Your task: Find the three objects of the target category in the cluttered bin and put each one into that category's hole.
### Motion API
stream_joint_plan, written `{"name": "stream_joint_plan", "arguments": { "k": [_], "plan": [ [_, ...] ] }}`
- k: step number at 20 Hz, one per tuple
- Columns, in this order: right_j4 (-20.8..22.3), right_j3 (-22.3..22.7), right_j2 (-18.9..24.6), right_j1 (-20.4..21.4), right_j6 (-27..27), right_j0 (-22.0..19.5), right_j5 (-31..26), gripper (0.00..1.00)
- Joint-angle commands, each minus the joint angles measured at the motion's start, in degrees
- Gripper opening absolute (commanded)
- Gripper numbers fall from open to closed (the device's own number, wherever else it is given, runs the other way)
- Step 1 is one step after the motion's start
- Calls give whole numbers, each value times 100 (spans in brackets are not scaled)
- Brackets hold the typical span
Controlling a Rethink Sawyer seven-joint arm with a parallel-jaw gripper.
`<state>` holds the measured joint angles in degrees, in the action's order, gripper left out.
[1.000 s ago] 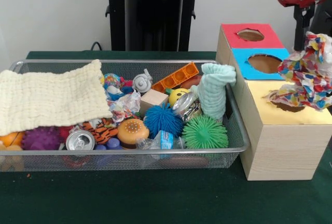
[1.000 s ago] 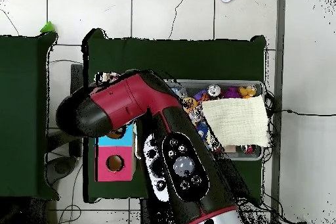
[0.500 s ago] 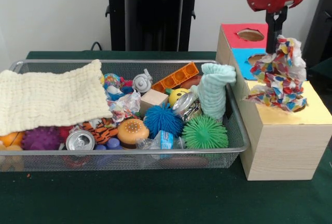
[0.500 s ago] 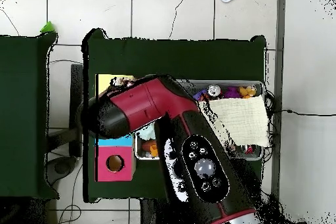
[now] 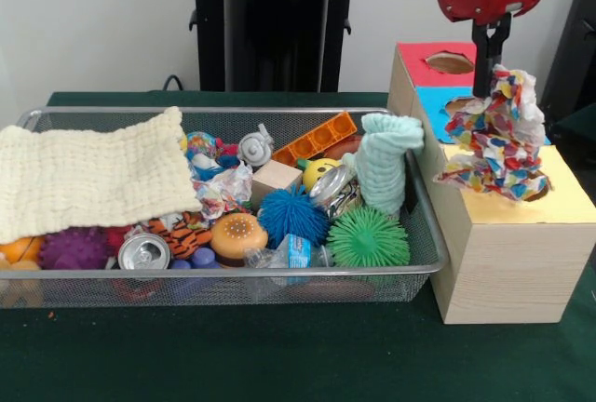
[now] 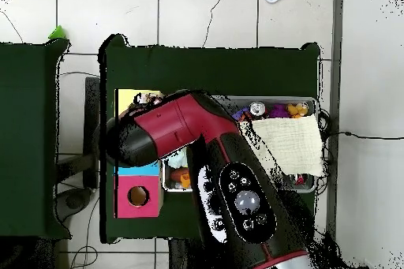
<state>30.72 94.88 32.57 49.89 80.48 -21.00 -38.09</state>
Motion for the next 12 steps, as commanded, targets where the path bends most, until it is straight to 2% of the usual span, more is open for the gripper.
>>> {"name": "stream_joint_plan", "arguments": {
  "k": [1, 7, 12],
  "plan": [
    [398, 325, -106, -250, -36, 242, -82, 0],
    [466, 352, -263, -307, 218, 427, 6, 0],
    [404, 491, -207, -261, 63, 290, 25, 0]
  ]
}}
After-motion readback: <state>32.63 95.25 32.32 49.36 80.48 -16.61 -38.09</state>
